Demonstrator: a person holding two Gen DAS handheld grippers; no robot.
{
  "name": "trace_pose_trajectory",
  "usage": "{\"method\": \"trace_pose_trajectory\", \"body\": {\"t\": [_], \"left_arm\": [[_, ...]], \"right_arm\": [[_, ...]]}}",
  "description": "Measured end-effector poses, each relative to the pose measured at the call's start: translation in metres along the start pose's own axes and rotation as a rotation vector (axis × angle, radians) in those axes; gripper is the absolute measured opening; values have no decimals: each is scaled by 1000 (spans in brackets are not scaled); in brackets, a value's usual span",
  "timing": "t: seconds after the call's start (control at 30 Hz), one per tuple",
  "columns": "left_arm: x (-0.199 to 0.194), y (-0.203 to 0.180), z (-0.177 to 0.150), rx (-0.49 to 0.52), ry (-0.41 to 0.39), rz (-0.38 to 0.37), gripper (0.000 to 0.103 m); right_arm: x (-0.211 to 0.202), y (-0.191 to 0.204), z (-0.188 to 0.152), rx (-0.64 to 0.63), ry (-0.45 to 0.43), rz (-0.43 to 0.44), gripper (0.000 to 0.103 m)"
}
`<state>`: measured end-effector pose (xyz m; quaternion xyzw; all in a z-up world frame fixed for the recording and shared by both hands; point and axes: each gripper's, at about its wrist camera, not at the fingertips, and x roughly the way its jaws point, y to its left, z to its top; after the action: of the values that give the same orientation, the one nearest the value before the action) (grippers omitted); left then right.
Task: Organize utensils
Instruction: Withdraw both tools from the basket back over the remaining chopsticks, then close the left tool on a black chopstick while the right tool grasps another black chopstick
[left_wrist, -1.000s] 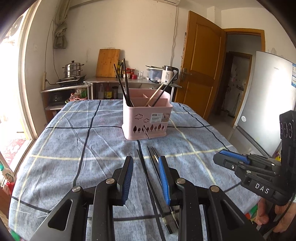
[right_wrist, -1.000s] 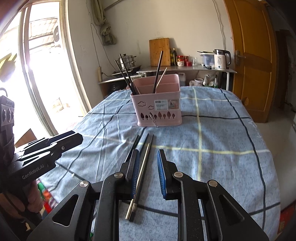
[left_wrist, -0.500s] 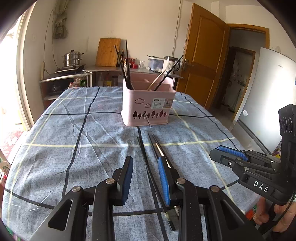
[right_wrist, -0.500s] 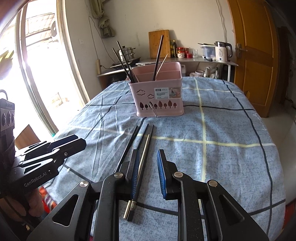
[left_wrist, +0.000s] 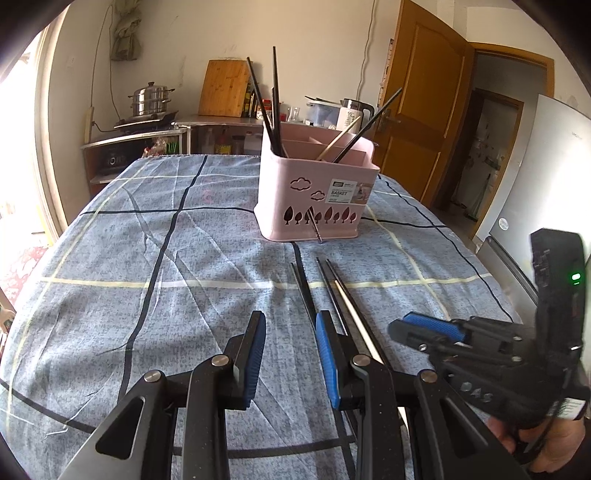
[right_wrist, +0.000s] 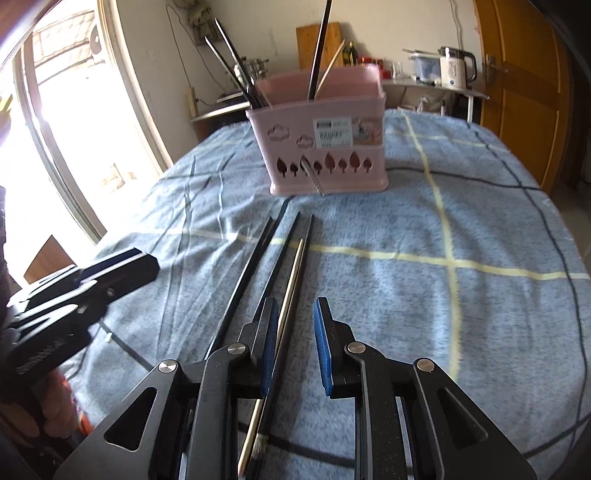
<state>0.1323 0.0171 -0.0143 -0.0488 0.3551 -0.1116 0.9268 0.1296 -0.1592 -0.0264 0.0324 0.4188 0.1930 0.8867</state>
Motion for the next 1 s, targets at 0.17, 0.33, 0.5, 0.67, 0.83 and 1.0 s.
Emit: {"method": "trace_pose_trajectory", "body": {"t": [0.17,0.33,0.5,0.67,0.83,1.0], "left_arm": [[11,3,0,-10,21,-6,28],[24,4,2,-17,54,-10,28],[42,1,4,-28,104,-31,28],[66,-3,7,-44,149,-48,28],[88,-6,9,-51,186,-48,27],[89,-8,6,-12,174,-7,7]], "right_arm": [[25,-2,-1,4,67,-13,20],[28,-4,1,3,67,-32,20],[31,3,3,-30,83,-61,20],[26,-9,1,5,87,-68,9],[21,-20,-2,27,89,-71,9],[18,-25,-4,35,99,-70,9]]}}
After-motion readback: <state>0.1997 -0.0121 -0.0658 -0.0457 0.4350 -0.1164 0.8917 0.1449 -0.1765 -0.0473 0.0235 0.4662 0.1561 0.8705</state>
